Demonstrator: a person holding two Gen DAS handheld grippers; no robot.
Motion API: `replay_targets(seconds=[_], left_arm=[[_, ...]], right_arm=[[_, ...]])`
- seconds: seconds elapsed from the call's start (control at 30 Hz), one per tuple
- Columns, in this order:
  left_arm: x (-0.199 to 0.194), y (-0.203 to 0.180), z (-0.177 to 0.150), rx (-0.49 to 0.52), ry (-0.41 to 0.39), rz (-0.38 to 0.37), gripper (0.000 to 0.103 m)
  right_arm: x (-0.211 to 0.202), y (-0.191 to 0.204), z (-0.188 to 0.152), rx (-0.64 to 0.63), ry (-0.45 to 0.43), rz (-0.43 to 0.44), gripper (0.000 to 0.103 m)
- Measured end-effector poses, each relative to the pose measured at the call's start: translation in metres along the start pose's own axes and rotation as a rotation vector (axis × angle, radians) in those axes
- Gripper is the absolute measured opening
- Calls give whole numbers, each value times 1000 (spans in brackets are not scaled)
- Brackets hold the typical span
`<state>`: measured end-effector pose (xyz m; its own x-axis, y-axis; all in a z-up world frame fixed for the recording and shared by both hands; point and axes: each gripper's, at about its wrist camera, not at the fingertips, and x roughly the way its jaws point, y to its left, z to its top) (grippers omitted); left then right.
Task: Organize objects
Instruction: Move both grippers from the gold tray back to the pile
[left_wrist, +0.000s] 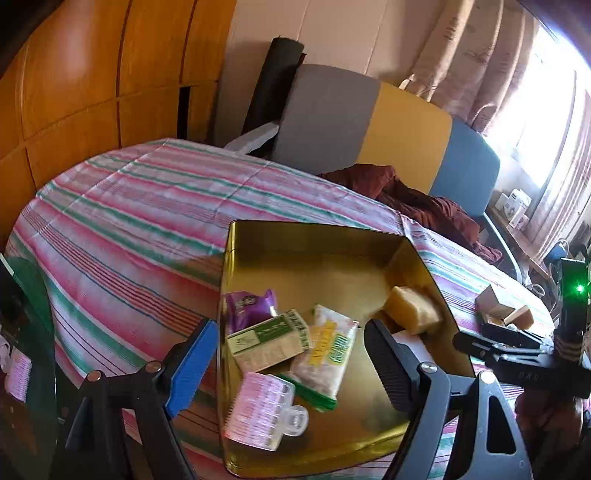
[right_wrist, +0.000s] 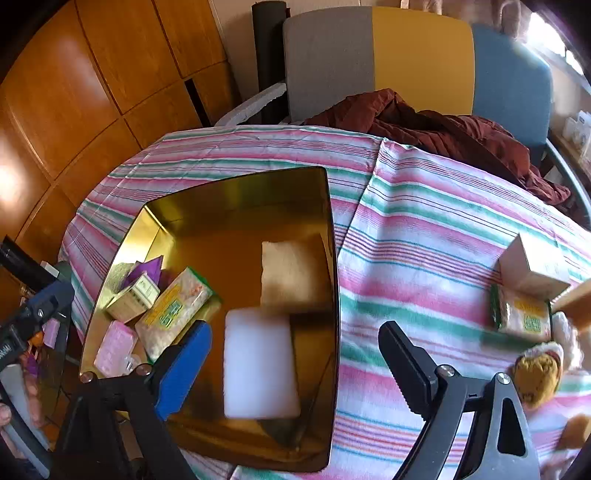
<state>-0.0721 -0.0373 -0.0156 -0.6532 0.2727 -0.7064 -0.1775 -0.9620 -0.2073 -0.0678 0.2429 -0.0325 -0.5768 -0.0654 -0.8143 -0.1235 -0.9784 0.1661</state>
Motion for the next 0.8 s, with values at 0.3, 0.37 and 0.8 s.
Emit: replay_targets(seconds=[0.3,0.37,0.8], left_arm=[[-16,-37,-9,97,-33,30,83],[-19,-44,-12,120,-39,36,83],[-27,-72,-24,207,-32,14,83]], right_arm=[[-23,9,-19,-24,-47,-30,95],[-30,10,-22,-32,-60,-34,95],[-56,4,-42,-35,-106,-67,96]])
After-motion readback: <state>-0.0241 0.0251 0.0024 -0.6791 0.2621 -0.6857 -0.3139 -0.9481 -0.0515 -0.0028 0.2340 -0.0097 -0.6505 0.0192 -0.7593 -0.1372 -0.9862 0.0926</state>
